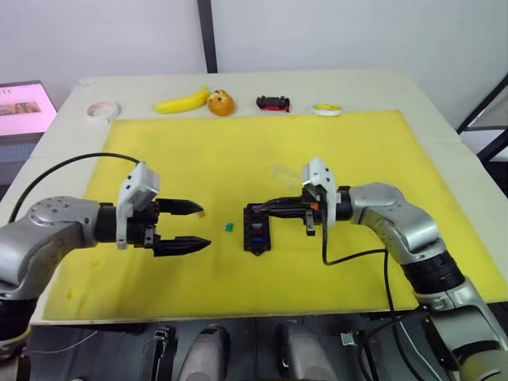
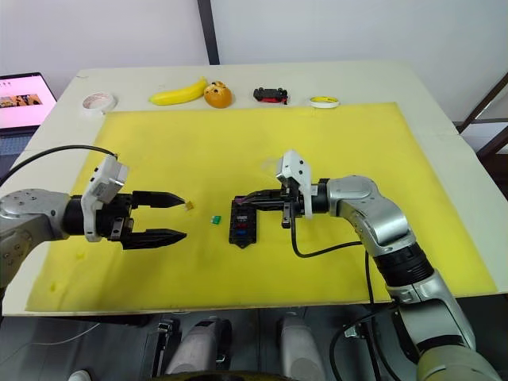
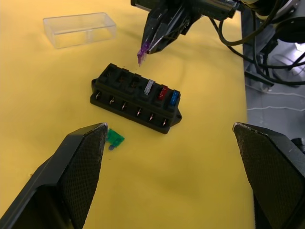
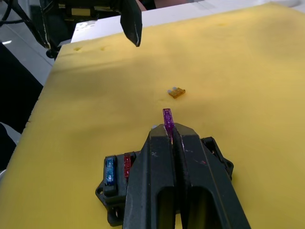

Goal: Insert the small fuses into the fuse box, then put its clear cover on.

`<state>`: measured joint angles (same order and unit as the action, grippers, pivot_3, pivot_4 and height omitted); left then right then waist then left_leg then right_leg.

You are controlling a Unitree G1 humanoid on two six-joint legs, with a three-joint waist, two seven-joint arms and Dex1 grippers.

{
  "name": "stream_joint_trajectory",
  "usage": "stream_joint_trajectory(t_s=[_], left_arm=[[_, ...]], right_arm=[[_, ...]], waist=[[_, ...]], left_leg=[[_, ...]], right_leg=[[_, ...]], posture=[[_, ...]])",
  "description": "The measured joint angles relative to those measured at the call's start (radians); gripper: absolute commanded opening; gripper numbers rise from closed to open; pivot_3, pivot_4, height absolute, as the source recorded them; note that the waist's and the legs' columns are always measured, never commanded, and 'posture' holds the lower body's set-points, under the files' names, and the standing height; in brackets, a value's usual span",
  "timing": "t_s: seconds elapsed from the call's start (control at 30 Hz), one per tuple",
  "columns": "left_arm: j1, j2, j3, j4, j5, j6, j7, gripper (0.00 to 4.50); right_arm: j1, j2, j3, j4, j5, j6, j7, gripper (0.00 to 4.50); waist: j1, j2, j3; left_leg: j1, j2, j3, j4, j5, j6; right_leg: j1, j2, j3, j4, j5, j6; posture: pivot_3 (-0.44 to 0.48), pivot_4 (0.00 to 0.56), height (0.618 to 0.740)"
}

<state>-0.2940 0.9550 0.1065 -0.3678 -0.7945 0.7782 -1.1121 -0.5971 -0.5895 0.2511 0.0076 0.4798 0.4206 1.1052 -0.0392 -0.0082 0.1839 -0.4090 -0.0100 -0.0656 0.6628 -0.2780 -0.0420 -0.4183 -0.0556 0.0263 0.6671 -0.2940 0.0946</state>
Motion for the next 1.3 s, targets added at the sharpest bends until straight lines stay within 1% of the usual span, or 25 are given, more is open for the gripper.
stream_joint_trajectory(t_s=[0.1,0.23,0.53,0.7,1.3], left_arm=[[-0.006,0.0,-0.01,0.0,0.001,0.0,0.0,4.43],[-0.014,0.0,-0.011,-0.002,0.001,0.0,0.001,4.43],[0.005,0.002,-0.006,-0.033,-0.002,0.004,0.01,4.43],[0.019,0.002,-0.001,-0.043,-0.002,0.007,0.017,4.43],[0.025,0.002,-0.001,-0.045,-0.002,0.003,0.024,4.43]], right_arm=[[0.0,0.023,0.005,0.061,-0.033,-0.033,0.031,0.0],[-0.003,0.043,0.008,0.094,-0.059,-0.06,0.067,0.0],[-0.023,0.09,0.008,0.139,-0.092,-0.097,0.109,0.0],[-0.068,0.11,0.006,0.144,-0.091,-0.076,0.116,0.0],[-0.068,0.124,0.001,0.211,-0.122,-0.122,0.137,0.0]], waist=[[-0.001,0.0,0.0],[-0.001,0.0,0.0],[-0.004,0.0,0.0],[-0.003,0.0,0.0],[-0.003,0.0,0.0]], left_leg=[[0.0,0.0,0.0,0.0,0.0,0.0],[0.0,0.0,0.0,0.0,0.0,0.0],[0.001,0.0,0.0,0.0,0.0,0.0],[0.001,0.0,0.0,0.001,0.0,0.0],[0.001,0.0,0.0,0.001,0.0,0.0]], right_leg=[[0.0,0.0,0.0,0.0,0.0,0.0],[0.0,0.0,0.0,0.001,0.0,0.0],[0.0,0.0,0.0,0.002,0.0,0.0],[0.0,0.0,0.0,0.002,0.0,0.0],[0.0,0.0,0.0,0.003,0.0,0.0]], posture=[[0.0,0.15,0.74],[0.0,0.15,0.74],[0.0,0.15,0.74],[0.0,0.15,0.74],[0.0,0.15,0.74]])
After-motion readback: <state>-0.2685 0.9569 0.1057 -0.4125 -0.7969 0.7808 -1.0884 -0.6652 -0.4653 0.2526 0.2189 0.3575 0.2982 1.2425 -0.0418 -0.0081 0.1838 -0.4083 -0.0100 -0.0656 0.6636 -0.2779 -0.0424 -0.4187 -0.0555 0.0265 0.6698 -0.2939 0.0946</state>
